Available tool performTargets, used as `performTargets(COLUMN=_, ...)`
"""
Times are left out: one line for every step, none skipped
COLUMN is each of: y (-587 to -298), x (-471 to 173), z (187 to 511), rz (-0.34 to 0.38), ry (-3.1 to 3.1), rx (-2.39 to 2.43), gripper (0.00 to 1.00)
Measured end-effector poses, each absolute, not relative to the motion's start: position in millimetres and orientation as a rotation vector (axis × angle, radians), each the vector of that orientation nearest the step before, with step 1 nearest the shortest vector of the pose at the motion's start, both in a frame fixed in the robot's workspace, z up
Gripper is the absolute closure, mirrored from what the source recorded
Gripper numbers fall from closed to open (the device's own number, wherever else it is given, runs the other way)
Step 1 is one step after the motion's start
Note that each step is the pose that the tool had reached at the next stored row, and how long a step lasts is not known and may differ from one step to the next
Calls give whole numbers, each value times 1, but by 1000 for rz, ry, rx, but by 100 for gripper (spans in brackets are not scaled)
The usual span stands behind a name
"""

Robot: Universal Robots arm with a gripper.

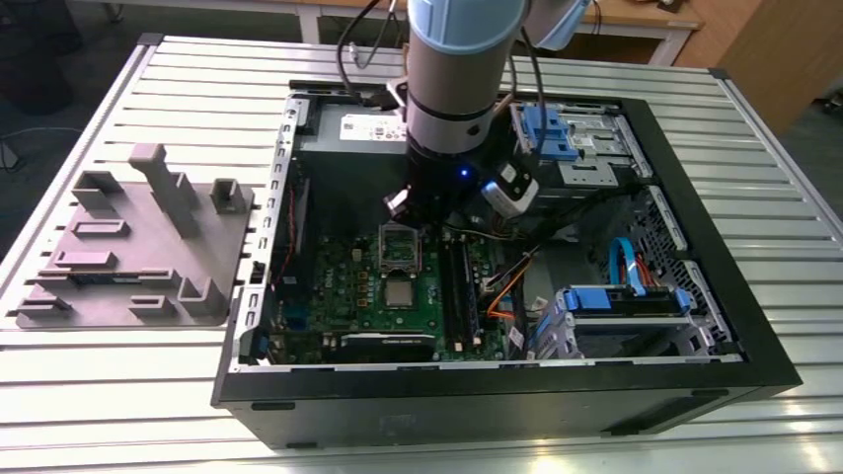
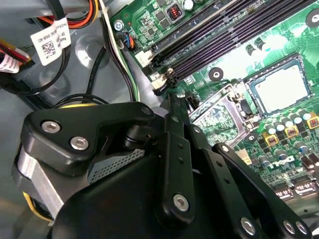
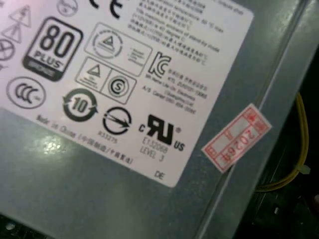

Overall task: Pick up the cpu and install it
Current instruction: 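Close the cpu cover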

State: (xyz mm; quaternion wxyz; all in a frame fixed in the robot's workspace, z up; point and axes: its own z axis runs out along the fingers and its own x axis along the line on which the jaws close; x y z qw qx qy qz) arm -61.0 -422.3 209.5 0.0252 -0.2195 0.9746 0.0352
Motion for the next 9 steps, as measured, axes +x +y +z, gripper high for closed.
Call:
performTargets(y=-422, x=-61, z=211, rz=109, ry=3014, rx=-680, gripper=90)
performTargets(y=-423, x=-61, z=212, rz=109, ry=3013, rx=-681, gripper=90)
performTargets(y=-423, x=-61, z=213, rz=109, ry=3013, rx=-681, gripper=90)
performTargets(y=-423, x=-61, z=213, rz=109, ry=3013, rx=-681, gripper=90)
performTargets(y=-423, x=-61, z=213, rz=109, ry=3013, rx=-681, gripper=90)
performTargets(y=-423, x=-61, z=213, rz=109, ry=3013, rx=-682, gripper=90)
performTargets(y=-423, x=-61, z=213, rz=109, ry=3013, rx=-682, gripper=90)
performTargets(y=-423, x=-61, z=213, rz=109, ry=3013, rx=-682, gripper=90)
performTargets(y=-423, x=-62, z=213, rz=108, ry=3013, rx=-685, gripper=90)
